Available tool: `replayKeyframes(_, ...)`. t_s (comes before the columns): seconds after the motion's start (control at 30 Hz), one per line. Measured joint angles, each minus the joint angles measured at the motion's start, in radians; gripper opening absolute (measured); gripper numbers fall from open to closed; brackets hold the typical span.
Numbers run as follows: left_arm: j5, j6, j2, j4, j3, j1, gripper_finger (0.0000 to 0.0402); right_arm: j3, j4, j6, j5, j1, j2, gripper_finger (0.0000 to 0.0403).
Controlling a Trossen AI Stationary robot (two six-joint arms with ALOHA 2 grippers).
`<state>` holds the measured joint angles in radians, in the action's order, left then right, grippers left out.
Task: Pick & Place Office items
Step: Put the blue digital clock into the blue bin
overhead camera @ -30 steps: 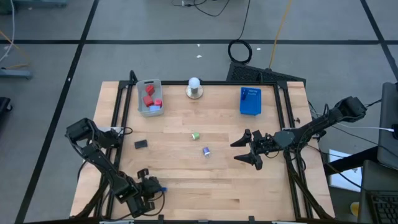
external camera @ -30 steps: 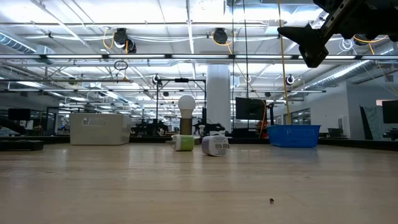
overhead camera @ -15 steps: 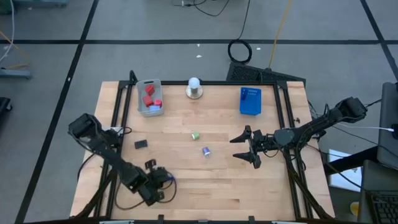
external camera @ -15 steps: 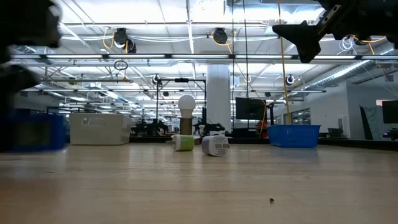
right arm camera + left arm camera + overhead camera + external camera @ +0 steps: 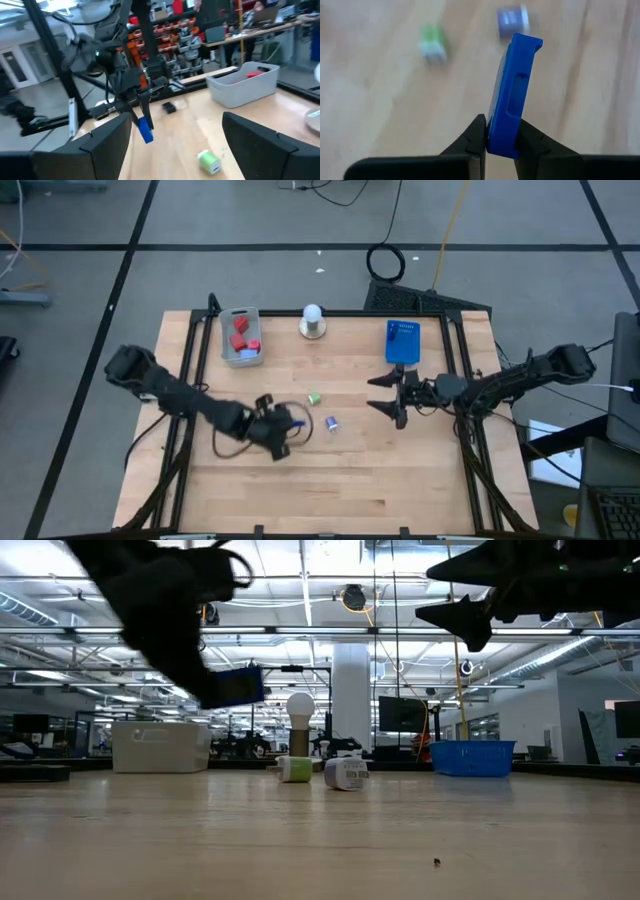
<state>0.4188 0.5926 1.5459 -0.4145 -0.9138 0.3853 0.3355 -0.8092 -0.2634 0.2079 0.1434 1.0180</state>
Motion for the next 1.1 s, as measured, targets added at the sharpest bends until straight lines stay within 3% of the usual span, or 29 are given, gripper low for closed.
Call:
replayKeyframes(0.1, -0.043, -0.140, -0.008, 0.107, 0.000, -0.082, 0.0056, 0.000, -0.018, 0.000, -0.004, -0.029, 0.000, 0.0302)
replayKeyframes(0.3, -0.231, -0.330, -0.008, 0.331, -0.002, -0.243, 0.0056, 0.000, -0.058, -0.036, -0.108, -0.092, 0.000, 0.0302)
replayKeyframes(0.73, -0.605, -0.404, -0.008, 0.546, -0.002, -0.502, 0.0056, 0.000, -0.007, 0.024, -0.108, -0.197, 0.012, 0.0302)
replayKeyframes(1.1, -0.819, -0.394, 0.056, 0.676, -0.001, -0.625, 0.0056, 0.180, 0.087, 0.177, -0.057, -0.215, 0.228, 0.0302)
